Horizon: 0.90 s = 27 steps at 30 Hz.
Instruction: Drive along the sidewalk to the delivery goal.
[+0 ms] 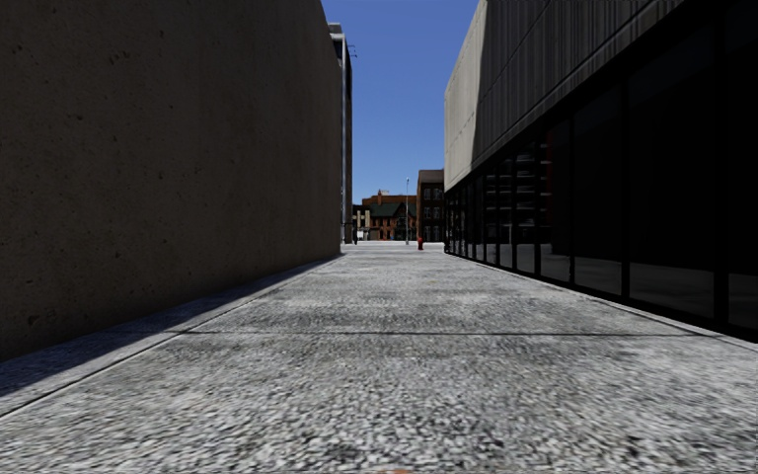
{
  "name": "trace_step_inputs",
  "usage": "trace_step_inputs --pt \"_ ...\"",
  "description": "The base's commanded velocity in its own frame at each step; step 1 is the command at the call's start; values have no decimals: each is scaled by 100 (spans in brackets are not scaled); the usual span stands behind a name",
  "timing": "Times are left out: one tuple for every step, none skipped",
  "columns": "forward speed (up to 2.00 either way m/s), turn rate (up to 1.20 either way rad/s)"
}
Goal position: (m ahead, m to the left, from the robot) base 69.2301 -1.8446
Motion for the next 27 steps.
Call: trace_step_inputs --pt "200 0" --pt "200 0" --pt "200 0" --pt "200 0" --pt "200 0" --pt "200 0" --pt "200 0" --pt "200 0" --pt "200 0" --pt "200 0" --pt "200 0" --pt "200 0" --pt "200 0" --pt "200 0" --pt "200 0" --pt "200 0" --pt "200 0" --pt "200 0" --pt "200 0" --pt "200 0" --pt "200 0" --pt "200 0" --pt "200 0" --pt "200 0" --pt "200 0" --pt "200 0" --pt "200 0"
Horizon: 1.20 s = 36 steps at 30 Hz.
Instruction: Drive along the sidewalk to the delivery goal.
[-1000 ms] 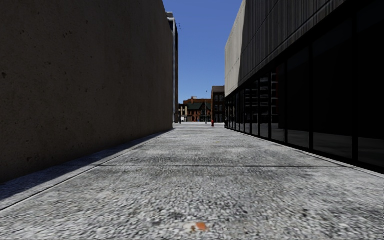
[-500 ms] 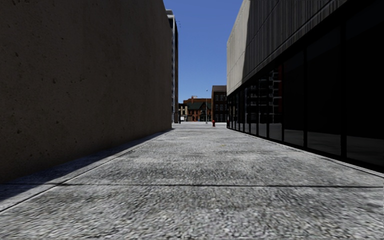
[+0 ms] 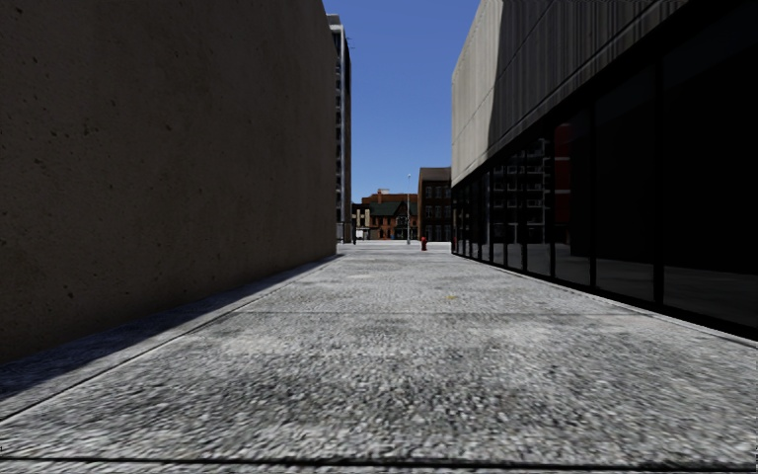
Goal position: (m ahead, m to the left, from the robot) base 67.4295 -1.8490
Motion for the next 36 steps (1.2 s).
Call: trace_step_inputs --pt "200 0" --pt "200 0" --pt "200 0" --pt "200 0" --pt "200 0" --pt "200 0" --pt "200 0" --pt "200 0" --pt "200 0" --pt "200 0" --pt "200 0" --pt "200 0" --pt "200 0" --pt "200 0" --pt "200 0" --pt "200 0" --pt "200 0" --pt "200 0" --pt "200 0" --pt "200 0" --pt "200 0" --pt "200 0" --pt "200 0" --pt "200 0" --pt "200 0" --pt "200 0" --pt "200 0" --pt "200 0" --pt "200 0" --pt "200 0" --pt "200 0" --pt "200 0" --pt "200 0" --pt "200 0" --pt "200 0" --pt "200 0"
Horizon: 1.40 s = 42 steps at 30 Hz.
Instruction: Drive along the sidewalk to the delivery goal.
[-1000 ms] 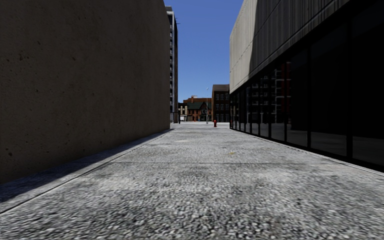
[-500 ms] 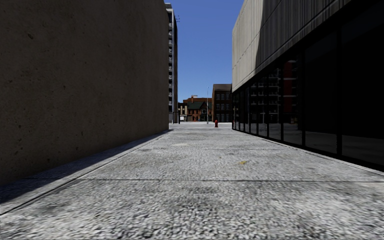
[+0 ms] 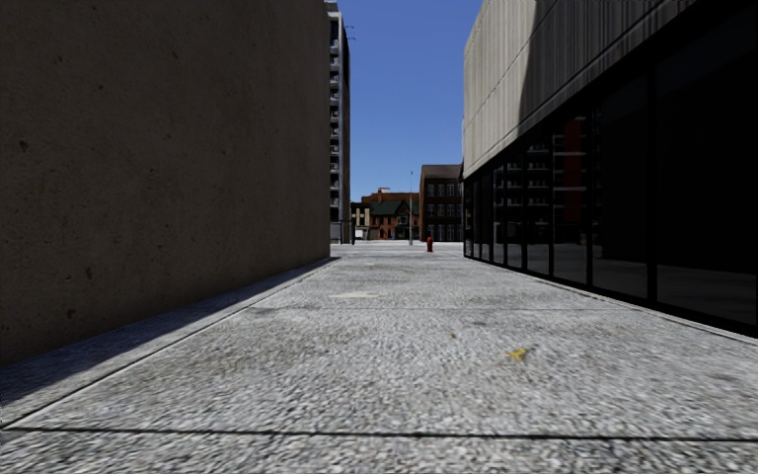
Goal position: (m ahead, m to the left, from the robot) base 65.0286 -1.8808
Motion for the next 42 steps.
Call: trace_step_inputs --pt "200 0" --pt "200 0" --pt "200 0" --pt "200 0" --pt "200 0" --pt "200 0" --pt "200 0" --pt "200 0" --pt "200 0" --pt "200 0" --pt "200 0" --pt "200 0" --pt "200 0" --pt "200 0" --pt "200 0" --pt "200 0" --pt "200 0" --pt "200 0" --pt "200 0" --pt "200 0" --pt "200 0" --pt "200 0" --pt "200 0" --pt "200 0" --pt "200 0" --pt "200 0" --pt "200 0" --pt "200 0" --pt "200 0" --pt "200 0" --pt "200 0" --pt "200 0" --pt "200 0" --pt "200 0" --pt "200 0" --pt "200 0" --pt "200 0" --pt "200 0" --pt "200 0" --pt "200 0" --pt "200 0" --pt "200 0"
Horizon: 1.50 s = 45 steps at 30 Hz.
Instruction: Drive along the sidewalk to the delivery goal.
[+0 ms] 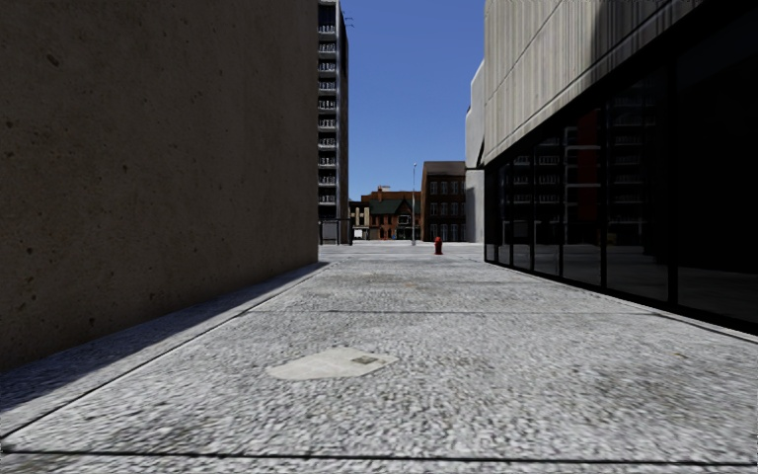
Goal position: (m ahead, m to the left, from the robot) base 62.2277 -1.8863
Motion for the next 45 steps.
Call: trace_step_inputs --pt "200 0" --pt "200 0" --pt "200 0" --pt "200 0" --pt "200 0" --pt "200 0" --pt "200 0" --pt "200 0" --pt "200 0" --pt "200 0" --pt "200 0" --pt "200 0" --pt "200 0" --pt "200 0" --pt "200 0" --pt "200 0" --pt "200 0" --pt "200 0" --pt "200 0" --pt "200 0" --pt "200 0" --pt "200 0" --pt "200 0" --pt "200 0" --pt "200 0" --pt "200 0" --pt "200 0" --pt "200 0" --pt "200 0" --pt "200 0" --pt "200 0" --pt "200 0" --pt "200 0" --pt "200 0" --pt "200 0" --pt "200 0" --pt "200 0" --pt "200 0" --pt "200 0" --pt "200 0" --pt "200 0" --pt "200 0" --pt "200 0" --pt "200 0" --pt "200 0"
